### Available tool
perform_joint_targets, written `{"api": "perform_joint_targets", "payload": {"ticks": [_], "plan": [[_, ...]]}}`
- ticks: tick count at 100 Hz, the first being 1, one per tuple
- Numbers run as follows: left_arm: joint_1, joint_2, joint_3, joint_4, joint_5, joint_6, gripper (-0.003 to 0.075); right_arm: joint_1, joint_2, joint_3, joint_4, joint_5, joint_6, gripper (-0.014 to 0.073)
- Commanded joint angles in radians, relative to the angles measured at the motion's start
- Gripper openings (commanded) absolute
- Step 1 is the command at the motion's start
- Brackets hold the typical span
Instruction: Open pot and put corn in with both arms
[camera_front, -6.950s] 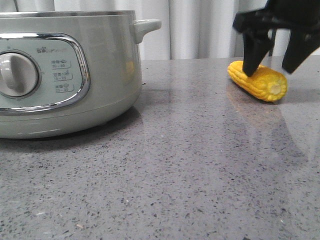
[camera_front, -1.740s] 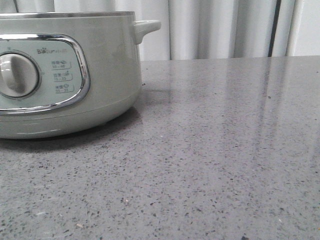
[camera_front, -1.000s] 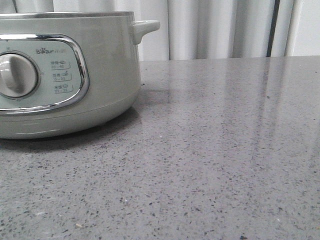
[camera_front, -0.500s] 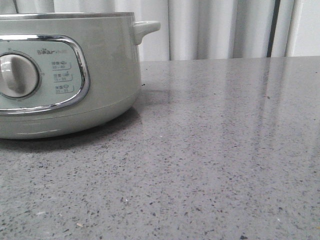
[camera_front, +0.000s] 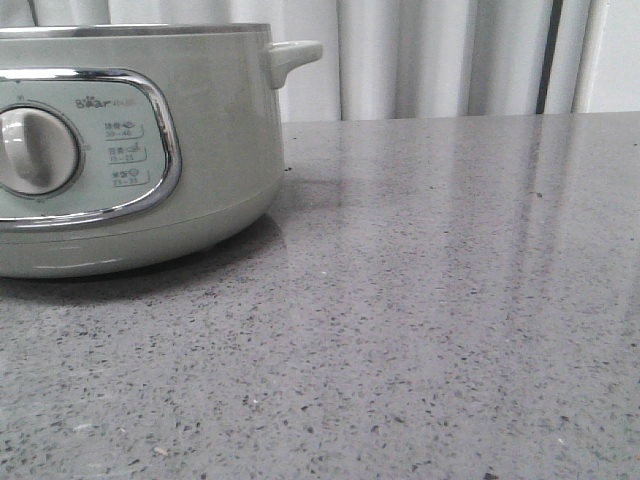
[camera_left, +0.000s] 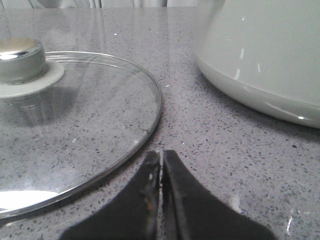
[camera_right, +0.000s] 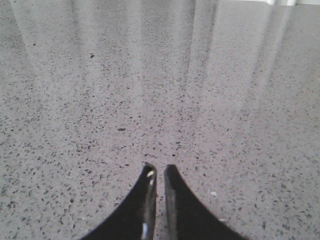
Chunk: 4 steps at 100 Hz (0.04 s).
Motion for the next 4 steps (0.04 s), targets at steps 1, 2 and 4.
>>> {"api": "perform_joint_targets", "payload": {"ticks": [1, 2, 4], "plan": [[0.001, -0.028, 0.026, 0.0, -0.057, -0.012, -0.002, -0.007, -0.024, 0.019, -0.005, -0.013, -0.002, 0.0005], [0.001, -0.028, 0.026, 0.0, -0.057, -0.012, -0.002, -0.007, -0.024, 0.019, -0.005, -0.013, -0.002, 0.0005], [0.001, -0.028, 0.026, 0.0, -0.057, -0.012, -0.002, -0.007, -0.024, 0.019, -0.005, -0.013, -0.002, 0.0005]]}}
